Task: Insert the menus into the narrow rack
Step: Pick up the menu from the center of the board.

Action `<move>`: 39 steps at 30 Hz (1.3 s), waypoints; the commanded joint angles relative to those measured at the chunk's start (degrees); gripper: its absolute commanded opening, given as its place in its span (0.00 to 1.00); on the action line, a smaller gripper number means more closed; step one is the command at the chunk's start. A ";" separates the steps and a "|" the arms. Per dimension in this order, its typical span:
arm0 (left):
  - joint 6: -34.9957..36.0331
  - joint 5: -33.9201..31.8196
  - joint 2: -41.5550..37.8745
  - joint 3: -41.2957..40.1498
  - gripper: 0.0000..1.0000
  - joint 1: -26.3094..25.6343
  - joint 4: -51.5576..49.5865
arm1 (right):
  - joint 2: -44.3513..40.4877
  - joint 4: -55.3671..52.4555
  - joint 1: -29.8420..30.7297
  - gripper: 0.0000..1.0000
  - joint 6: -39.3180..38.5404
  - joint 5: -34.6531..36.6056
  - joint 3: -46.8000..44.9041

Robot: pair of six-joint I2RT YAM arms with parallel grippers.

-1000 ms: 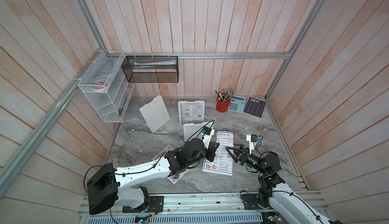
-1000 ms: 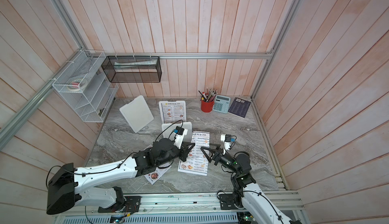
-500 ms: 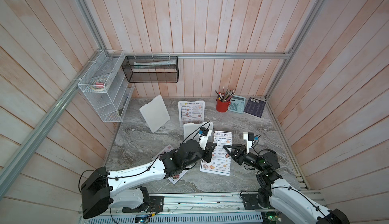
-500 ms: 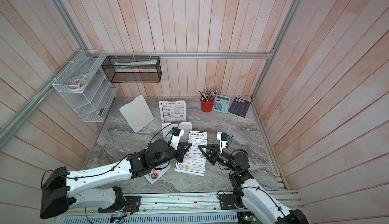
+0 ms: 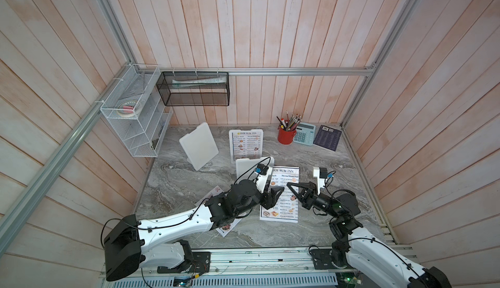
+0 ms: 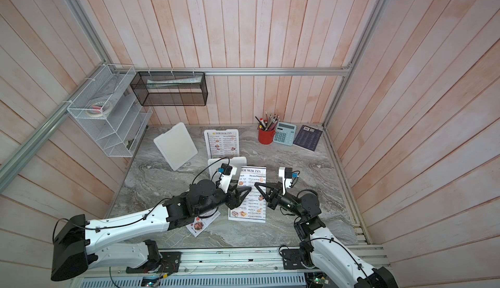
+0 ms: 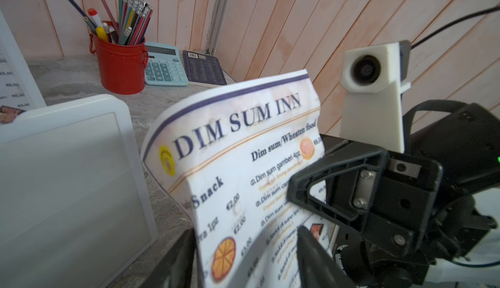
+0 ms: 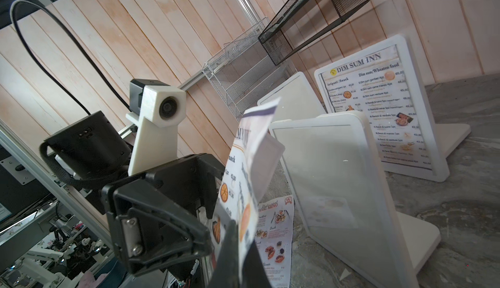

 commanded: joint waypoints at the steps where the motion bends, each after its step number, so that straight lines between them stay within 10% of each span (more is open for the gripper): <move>1: -0.73 -4.66 -2.85 -2.10 0.95 0.06 0.56 | -1.54 -2.73 0.30 0.00 -3.32 2.17 2.14; 9: -0.29 -14.86 -8.33 -18.82 1.00 0.19 21.57 | -3.80 -3.46 1.11 0.00 -6.91 1.48 1.97; 16: -1.82 15.37 -13.16 -25.73 1.00 11.89 30.78 | -3.41 -3.77 5.68 0.00 -10.52 -0.10 2.93; 24: -6.38 32.74 -4.74 -26.08 0.99 17.56 41.59 | -2.27 -2.39 12.39 0.00 -15.06 0.66 3.19; 39: -7.58 32.45 -9.34 -30.49 0.98 17.61 47.33 | -4.28 -5.50 11.03 0.00 -14.96 11.96 2.19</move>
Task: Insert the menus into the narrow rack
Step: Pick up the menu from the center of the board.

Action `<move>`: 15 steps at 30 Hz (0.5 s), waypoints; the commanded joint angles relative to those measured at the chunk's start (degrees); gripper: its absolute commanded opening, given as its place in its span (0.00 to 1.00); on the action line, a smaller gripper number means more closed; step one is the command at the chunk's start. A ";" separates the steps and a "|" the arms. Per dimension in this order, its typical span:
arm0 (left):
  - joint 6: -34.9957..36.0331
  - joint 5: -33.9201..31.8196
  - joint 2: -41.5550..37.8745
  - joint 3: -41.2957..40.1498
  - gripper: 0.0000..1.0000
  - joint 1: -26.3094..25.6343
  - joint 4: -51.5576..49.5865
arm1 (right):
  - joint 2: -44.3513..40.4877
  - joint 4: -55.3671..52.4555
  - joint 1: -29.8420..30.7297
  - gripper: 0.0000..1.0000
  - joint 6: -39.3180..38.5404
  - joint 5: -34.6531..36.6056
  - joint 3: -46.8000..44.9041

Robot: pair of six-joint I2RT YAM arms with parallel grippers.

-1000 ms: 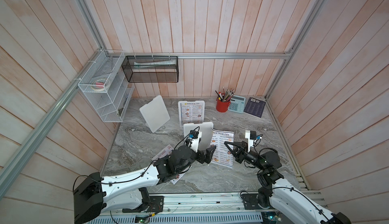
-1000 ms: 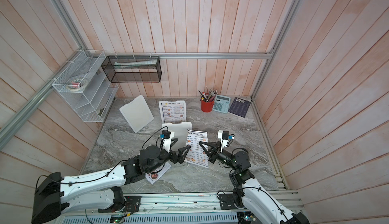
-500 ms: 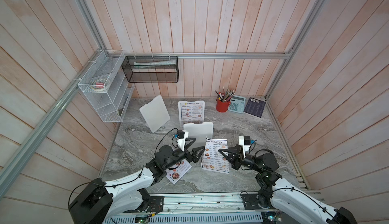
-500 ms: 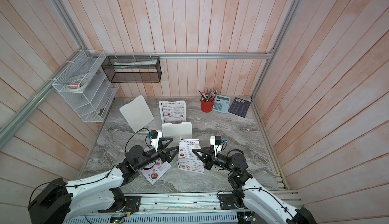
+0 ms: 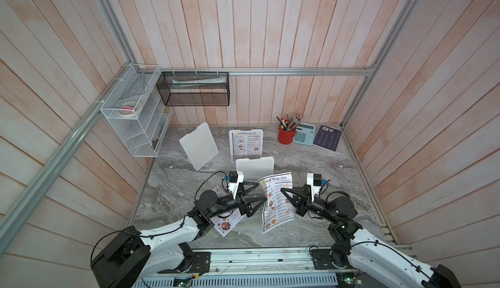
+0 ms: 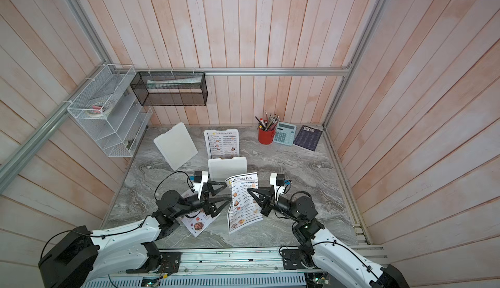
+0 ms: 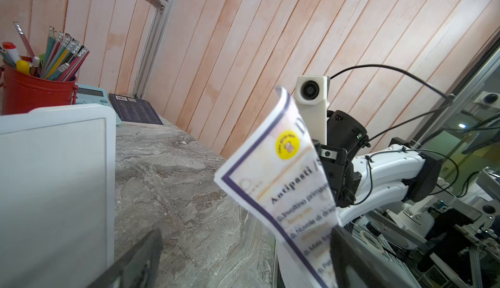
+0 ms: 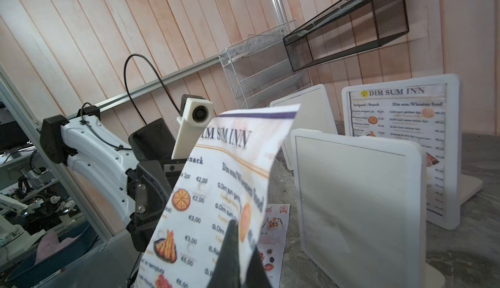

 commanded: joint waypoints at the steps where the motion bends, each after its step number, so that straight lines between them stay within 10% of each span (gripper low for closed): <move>1: -0.46 -0.75 -2.52 -1.65 0.98 0.26 0.96 | -1.30 0.54 -1.07 0.00 0.58 2.71 0.24; 15: 0.23 -1.74 -0.07 0.58 0.99 0.26 -0.64 | 7.11 10.23 -0.02 0.00 2.92 -7.81 2.59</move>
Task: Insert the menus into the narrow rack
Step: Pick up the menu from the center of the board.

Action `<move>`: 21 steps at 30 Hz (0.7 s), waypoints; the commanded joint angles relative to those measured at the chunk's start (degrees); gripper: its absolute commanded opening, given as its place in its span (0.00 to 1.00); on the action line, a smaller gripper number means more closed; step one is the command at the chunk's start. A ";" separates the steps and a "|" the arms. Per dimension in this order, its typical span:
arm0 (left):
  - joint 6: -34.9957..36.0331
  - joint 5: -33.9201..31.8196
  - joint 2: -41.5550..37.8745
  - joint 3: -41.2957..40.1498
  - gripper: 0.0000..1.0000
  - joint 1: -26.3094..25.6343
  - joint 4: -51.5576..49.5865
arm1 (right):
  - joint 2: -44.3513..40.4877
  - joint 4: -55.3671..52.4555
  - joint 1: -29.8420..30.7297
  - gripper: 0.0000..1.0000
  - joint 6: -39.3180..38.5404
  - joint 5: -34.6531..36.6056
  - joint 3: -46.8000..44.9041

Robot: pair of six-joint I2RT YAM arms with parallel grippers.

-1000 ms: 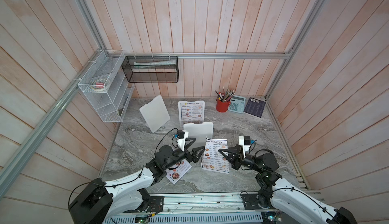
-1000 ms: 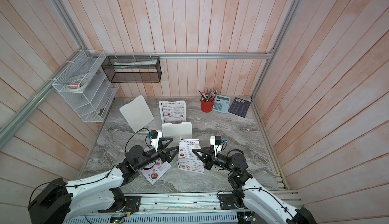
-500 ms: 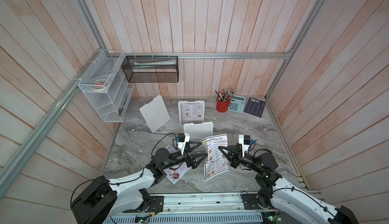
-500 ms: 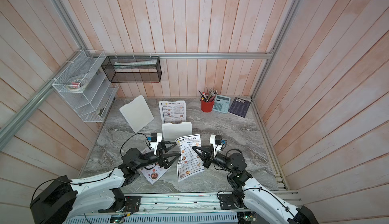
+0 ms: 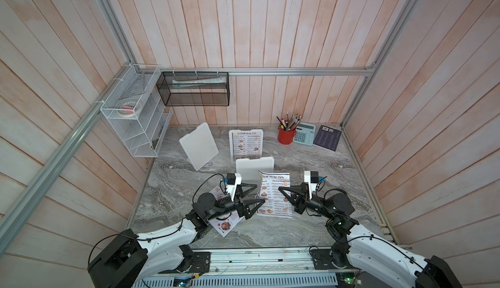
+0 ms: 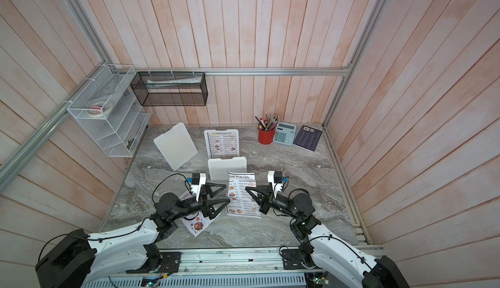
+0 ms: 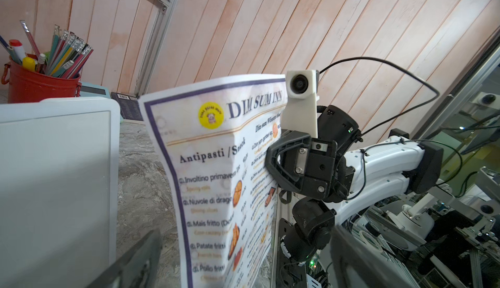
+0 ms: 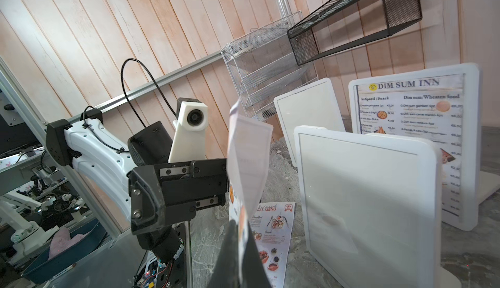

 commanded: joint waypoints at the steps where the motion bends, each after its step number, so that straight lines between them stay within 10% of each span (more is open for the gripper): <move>1: 0.77 -1.29 0.15 1.83 0.99 0.26 -1.13 | 0.56 5.25 0.48 0.00 1.15 -3.92 1.55; 15: 0.81 1.00 0.65 4.64 0.97 0.26 -3.19 | 7.27 12.12 2.80 0.00 1.79 -6.06 2.37; 21: 0.62 0.81 -1.70 4.64 0.79 0.28 -5.13 | 6.03 9.62 2.62 0.00 -0.71 -0.03 1.48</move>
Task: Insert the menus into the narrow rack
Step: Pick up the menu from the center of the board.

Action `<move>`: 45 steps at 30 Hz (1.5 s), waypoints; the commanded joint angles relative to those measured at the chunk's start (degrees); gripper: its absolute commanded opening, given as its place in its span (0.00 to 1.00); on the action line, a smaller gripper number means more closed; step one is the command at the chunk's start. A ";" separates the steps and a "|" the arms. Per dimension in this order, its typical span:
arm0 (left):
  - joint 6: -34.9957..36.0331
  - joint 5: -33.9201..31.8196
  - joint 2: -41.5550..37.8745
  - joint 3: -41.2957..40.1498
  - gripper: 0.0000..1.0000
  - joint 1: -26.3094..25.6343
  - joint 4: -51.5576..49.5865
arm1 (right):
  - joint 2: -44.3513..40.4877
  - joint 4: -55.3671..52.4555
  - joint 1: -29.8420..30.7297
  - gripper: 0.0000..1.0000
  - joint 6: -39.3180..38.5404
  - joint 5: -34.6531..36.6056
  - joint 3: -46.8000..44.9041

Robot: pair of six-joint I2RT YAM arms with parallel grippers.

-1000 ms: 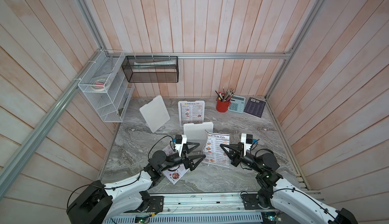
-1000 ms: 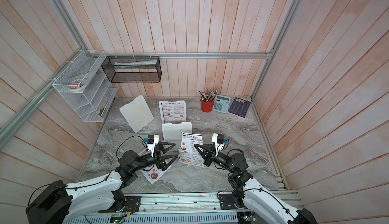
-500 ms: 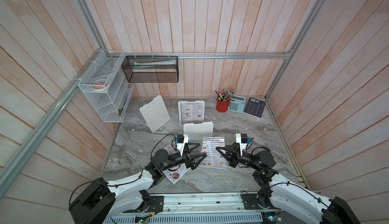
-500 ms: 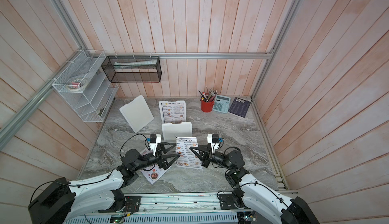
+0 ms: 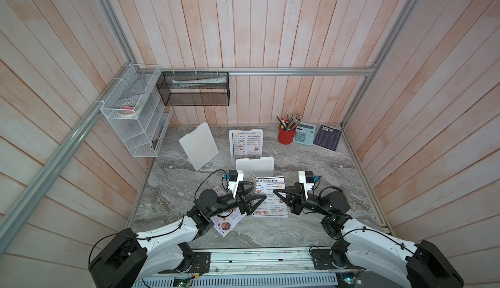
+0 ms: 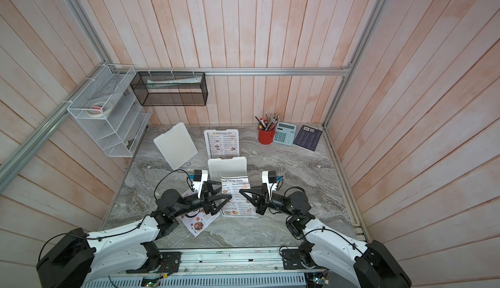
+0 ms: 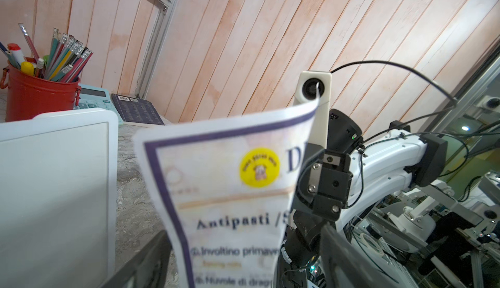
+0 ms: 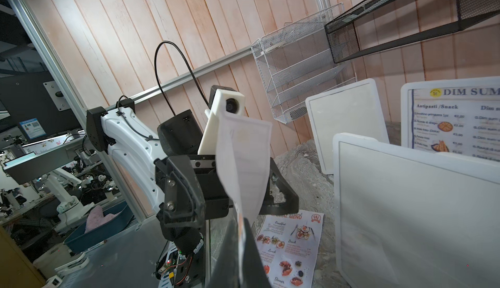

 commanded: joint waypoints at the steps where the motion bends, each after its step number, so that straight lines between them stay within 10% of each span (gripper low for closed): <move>1: 0.18 -0.04 -1.76 1.38 0.75 0.21 -1.79 | -0.96 0.53 -0.08 0.00 -1.44 3.94 -0.15; 12: 1.19 -2.70 -3.57 2.78 0.39 0.21 -8.06 | 3.58 3.13 -2.39 0.00 -0.34 5.09 -0.29; 36: 4.22 -7.48 -8.08 4.54 0.40 0.26 -14.56 | 8.88 4.27 -2.45 0.00 -0.40 0.52 3.15; 45: 4.83 -7.30 -8.37 4.72 0.22 0.21 -15.40 | 9.74 6.00 -2.40 0.00 -0.67 2.57 2.59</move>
